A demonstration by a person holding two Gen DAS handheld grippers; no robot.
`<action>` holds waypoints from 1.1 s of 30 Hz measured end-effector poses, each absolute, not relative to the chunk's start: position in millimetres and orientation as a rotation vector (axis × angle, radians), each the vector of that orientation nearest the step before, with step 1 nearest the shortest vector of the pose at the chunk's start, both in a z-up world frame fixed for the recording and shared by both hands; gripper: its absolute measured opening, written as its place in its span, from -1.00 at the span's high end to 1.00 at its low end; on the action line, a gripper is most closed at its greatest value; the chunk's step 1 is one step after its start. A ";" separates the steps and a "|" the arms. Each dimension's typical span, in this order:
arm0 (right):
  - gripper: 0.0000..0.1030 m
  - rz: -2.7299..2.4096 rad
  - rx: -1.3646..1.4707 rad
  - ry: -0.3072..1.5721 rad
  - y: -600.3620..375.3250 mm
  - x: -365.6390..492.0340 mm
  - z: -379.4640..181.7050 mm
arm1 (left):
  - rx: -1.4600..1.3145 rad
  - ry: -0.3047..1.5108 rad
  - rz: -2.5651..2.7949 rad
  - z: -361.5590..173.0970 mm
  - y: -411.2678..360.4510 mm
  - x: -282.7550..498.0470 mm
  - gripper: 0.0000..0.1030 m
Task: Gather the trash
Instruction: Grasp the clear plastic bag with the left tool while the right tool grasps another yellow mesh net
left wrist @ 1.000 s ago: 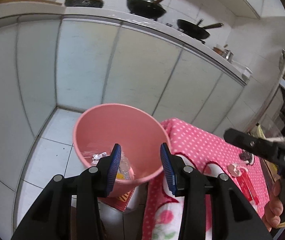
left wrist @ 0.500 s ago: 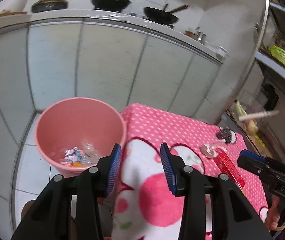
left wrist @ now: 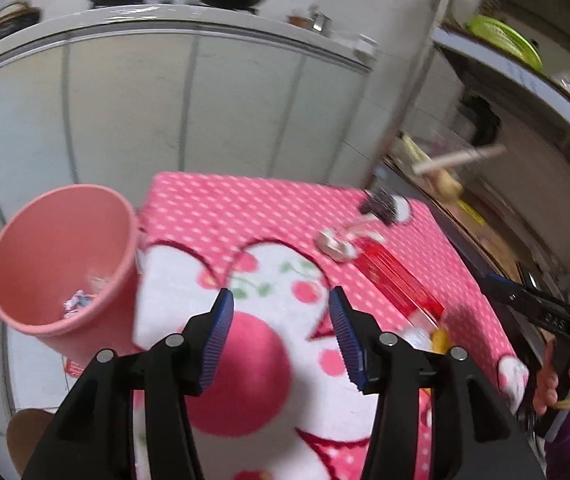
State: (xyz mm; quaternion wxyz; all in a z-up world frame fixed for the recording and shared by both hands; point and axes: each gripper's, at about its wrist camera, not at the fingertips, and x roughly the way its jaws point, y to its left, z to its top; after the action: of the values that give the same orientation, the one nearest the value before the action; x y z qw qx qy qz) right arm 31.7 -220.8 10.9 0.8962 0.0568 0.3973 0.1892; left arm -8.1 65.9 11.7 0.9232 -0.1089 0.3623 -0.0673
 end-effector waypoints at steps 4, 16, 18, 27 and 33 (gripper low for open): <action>0.41 0.376 0.133 0.874 -231.8 20.2 -7.7 | -0.164 0.765 -0.232 8.4 40.0 -5.3 0.03; 0.41 0.403 0.167 0.951 -239.2 6.1 -32.9 | -0.010 0.880 -0.486 -20.8 -34.2 6.3 -0.03; 0.41 0.409 0.167 0.956 -238.8 6.0 -34.6 | 0.031 0.896 -0.472 -26.7 -41.4 8.8 -0.03; 0.41 0.433 0.173 0.980 -236.2 8.2 -43.0 | 0.055 0.915 -0.497 -43.7 -51.8 4.9 0.54; 0.41 0.458 0.169 0.992 -230.6 10.3 -44.7 | 0.045 0.855 -0.480 -31.2 -45.4 -1.4 0.66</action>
State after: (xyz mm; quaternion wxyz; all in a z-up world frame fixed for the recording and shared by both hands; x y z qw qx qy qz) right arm 10.3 -230.6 -44.7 0.8510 0.0803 0.4713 0.2173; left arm -1.4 -45.4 -31.2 0.8821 0.0217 0.4103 -0.2305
